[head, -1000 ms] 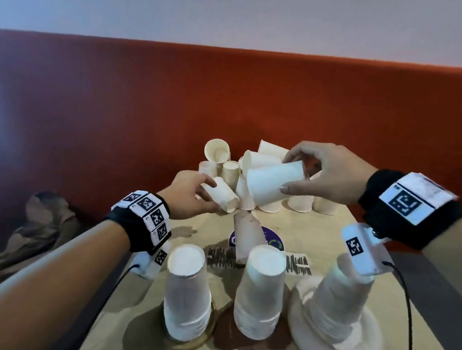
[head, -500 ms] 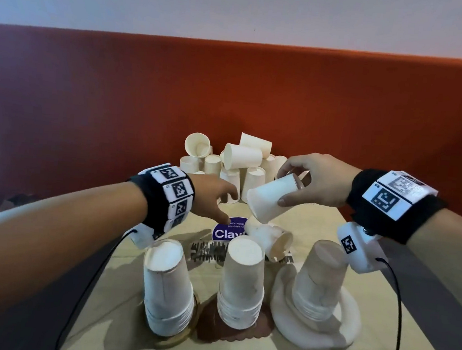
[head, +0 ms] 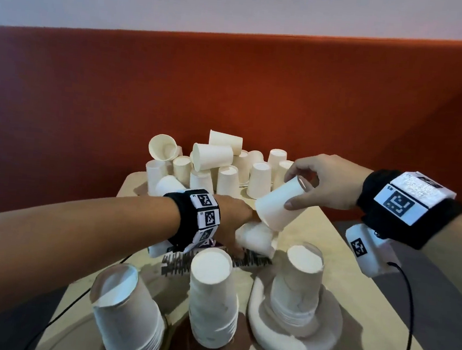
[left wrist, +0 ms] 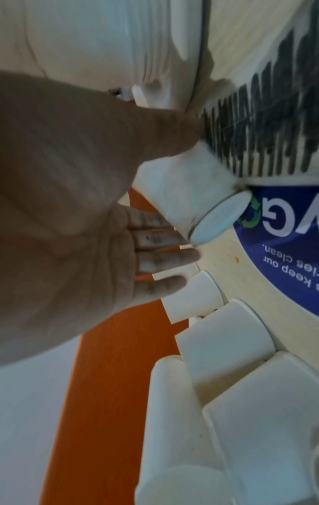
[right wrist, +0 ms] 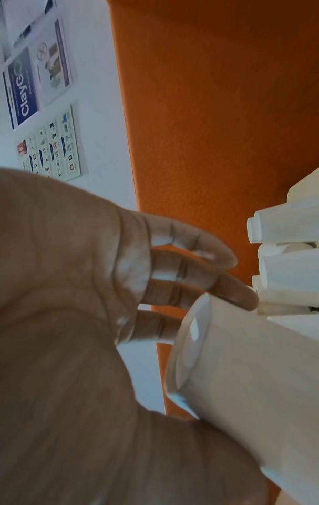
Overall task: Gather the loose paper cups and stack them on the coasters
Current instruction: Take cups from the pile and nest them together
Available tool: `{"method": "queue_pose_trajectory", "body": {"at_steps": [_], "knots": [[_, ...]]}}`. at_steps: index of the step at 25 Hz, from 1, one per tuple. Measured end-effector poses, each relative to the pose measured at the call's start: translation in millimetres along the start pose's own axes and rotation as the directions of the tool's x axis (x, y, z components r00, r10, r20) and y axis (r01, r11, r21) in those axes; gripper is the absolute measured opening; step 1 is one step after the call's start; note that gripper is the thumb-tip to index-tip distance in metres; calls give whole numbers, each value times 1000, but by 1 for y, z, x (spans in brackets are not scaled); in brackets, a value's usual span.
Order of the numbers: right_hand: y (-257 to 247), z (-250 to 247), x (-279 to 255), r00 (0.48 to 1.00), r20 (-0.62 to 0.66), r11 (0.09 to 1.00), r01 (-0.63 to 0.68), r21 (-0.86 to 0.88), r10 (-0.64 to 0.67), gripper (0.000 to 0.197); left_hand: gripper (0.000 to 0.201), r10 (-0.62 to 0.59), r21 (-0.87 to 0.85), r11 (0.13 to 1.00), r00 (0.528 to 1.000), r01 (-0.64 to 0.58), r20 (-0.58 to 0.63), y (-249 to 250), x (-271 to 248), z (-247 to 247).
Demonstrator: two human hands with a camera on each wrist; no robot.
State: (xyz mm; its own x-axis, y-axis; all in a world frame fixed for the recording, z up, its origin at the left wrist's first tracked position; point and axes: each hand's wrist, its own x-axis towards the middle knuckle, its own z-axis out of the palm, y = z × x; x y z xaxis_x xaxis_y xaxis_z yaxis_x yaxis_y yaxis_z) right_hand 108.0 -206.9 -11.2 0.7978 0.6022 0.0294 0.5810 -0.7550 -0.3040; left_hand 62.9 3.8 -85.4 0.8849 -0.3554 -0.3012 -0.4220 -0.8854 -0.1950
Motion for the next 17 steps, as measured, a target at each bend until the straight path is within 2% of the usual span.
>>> {"method": "queue_pose_trajectory", "body": {"at_steps": [3,5,7,10,12,14,16,17], "knots": [[4,2,-1,1000,-8,1000,-12,18,12,38,58,-16,2,1000,1000,16,-10,-5,1,-2],[2,1,-3,1000,-6,1000,-14,25,14,38,58,-57,-30,998,998,58,8,-15,-3,-3],[-5,-5,-7,1000,-17,1000,-5,28,6,40,71,-130,-156,979,992,129,7,-30,-16,-9],[-27,-25,-25,993,-119,999,18,43,-13,46,101,-249,-446,880,958,161,-144,-58,-54,-27],[-47,-36,-46,968,-250,990,51,131,-17,52,97,-355,-634,767,887,96,-295,-71,-88,-39],[-66,-38,-69,919,-393,966,123,228,-24,53,77,-463,-761,646,765,-54,-447,-72,-122,-45],[-81,-30,-88,857,-515,927,203,315,-13,52,65,-568,-833,514,646,-204,-509,-64,-149,-43],[-86,-24,-95,826,-564,907,236,349,2,52,61,-604,-847,465,607,-260,-517,-56,-159,-42]]}}
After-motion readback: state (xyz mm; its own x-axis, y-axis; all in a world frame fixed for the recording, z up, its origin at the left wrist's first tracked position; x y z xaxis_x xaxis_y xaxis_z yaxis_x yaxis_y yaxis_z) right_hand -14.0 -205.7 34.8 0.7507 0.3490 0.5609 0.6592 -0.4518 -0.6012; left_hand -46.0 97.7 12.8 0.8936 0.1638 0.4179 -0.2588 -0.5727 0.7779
